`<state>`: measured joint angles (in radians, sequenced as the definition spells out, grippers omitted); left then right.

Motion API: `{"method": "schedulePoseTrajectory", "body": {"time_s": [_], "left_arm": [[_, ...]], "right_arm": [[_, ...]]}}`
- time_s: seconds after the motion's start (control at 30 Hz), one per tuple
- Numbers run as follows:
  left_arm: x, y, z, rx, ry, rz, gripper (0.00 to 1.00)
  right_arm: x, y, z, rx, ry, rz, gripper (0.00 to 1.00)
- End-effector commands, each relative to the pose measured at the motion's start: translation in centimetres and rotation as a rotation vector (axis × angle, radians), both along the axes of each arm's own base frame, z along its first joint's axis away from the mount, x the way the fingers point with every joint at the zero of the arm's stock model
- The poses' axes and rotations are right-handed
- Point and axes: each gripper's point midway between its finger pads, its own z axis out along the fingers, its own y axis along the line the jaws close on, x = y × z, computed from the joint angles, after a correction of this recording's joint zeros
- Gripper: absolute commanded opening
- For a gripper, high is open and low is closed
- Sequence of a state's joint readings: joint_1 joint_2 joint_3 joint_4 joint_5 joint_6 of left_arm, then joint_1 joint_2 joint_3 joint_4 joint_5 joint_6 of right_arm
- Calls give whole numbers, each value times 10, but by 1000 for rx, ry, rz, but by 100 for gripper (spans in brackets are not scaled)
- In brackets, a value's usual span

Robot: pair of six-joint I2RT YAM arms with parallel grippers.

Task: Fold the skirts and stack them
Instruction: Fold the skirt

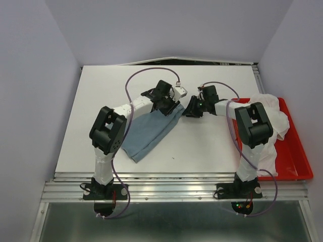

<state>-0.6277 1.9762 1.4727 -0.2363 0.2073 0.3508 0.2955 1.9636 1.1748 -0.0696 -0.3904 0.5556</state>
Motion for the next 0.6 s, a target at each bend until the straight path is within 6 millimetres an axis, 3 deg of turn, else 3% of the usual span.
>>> {"method": "schedulePoseTrajectory", "body": {"time_s": [0.0,0.33,0.47,0.57], "left_arm": [[20,-17,28,-45,-83,-14,45],[11,-29,27,-88,-48,-73,49],[12,-31,22,-87,-39,-79,50],[9,-33,13,-80,-21,-85,51]], "right_arm": [[1,0,-23,34,53,-36,39],[-4,-2,-34,84,81,-51,43],[-7,-3,-27,113,85,-56,56],[-10,-2,-25,131,88,-54,57]]}}
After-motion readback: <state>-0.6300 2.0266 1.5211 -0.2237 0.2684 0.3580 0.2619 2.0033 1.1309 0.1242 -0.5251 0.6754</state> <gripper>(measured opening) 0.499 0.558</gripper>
